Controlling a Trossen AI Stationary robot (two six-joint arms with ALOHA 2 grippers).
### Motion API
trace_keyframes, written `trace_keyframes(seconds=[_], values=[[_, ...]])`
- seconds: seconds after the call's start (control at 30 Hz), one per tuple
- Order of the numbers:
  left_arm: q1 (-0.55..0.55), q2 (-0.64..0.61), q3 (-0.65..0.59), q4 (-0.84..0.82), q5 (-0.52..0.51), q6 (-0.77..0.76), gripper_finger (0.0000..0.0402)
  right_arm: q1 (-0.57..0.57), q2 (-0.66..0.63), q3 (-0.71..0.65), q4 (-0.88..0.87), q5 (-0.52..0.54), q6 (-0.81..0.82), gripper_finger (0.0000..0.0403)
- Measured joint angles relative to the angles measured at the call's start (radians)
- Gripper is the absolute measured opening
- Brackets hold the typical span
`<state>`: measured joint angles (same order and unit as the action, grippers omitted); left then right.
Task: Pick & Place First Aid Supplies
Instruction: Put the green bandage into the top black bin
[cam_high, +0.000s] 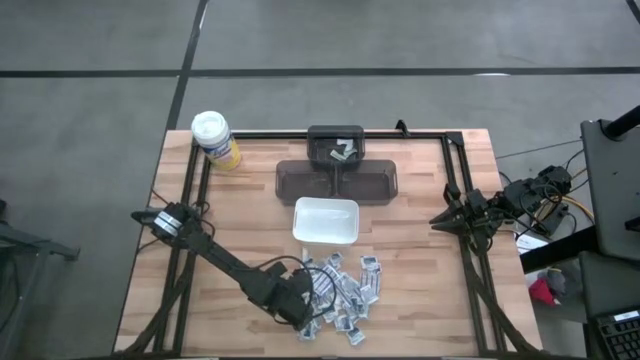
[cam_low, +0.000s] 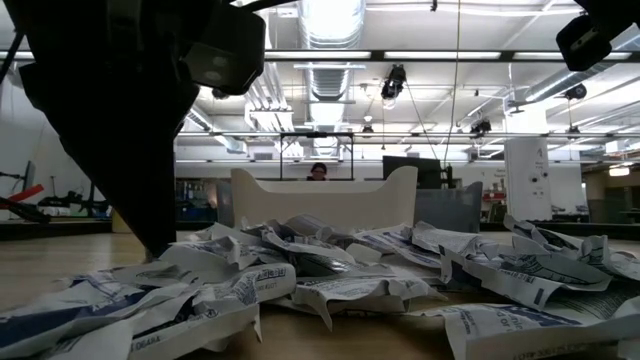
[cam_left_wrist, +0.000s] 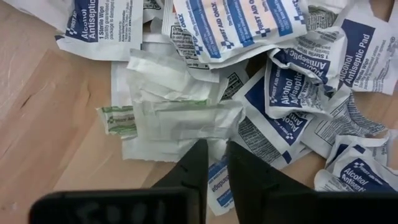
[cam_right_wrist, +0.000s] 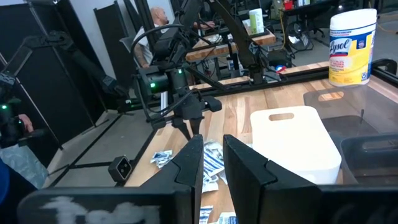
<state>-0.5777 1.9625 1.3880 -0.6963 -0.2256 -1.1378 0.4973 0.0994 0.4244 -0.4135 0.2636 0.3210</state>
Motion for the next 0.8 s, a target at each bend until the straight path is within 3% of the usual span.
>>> trace_keyframes(seconds=[0.27,0.8], values=[[0.0,-0.003,0.002,0.001,0.01,0.0,0.0003,0.0,0.0,0.0,0.0,0.0,0.0,0.0059],[0.0,-0.064,0.0,-0.063,0.018,0.0,0.0,0.0,0.0,0.0,0.0,0.0,0.0,0.0059]])
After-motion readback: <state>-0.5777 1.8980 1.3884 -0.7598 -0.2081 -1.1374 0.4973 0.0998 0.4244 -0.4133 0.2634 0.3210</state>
